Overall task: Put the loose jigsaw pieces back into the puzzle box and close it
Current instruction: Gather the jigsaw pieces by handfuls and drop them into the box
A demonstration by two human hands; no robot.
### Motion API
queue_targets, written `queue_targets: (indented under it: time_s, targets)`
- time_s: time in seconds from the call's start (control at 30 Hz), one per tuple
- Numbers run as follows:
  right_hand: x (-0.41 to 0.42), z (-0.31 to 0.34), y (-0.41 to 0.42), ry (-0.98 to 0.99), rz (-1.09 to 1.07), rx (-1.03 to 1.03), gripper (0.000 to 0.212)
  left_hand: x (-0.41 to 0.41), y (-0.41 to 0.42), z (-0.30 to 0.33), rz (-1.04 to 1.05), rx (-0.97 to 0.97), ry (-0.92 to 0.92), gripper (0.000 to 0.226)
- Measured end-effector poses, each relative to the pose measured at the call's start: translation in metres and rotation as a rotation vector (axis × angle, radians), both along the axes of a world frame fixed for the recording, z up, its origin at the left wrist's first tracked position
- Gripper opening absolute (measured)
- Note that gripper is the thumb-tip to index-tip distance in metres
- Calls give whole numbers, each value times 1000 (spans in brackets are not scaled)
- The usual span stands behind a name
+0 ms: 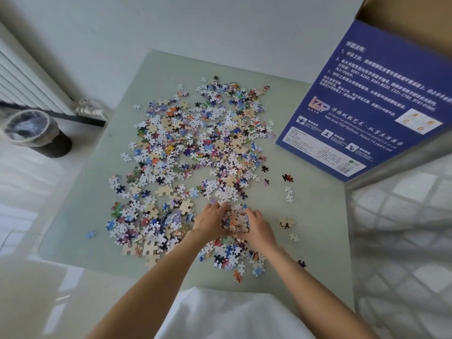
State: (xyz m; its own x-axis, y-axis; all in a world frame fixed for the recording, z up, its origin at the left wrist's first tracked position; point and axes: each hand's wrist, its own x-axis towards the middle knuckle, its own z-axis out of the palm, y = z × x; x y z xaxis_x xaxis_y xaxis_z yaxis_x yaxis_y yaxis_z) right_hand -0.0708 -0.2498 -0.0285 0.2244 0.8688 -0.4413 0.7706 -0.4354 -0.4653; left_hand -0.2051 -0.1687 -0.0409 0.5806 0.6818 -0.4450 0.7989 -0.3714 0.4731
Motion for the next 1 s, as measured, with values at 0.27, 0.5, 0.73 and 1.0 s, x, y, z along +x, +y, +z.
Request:
queue_targets:
  time_s: [0.27,0.5,0.73,1.0]
  targets:
    - [14,0,-11,80,-203,77,33,-1,2,0,103,-123,-88,45]
    - [18,-8,-10,146,-235,91,35,2,5,6,68,-174,-79,52]
    - [10,-11,-7,167,-233,105,29,11,-3,1,159,-109,-102,40]
    - [21,-6,-7,47,-307,204,11,3,5,2,259,-128,-167,35]
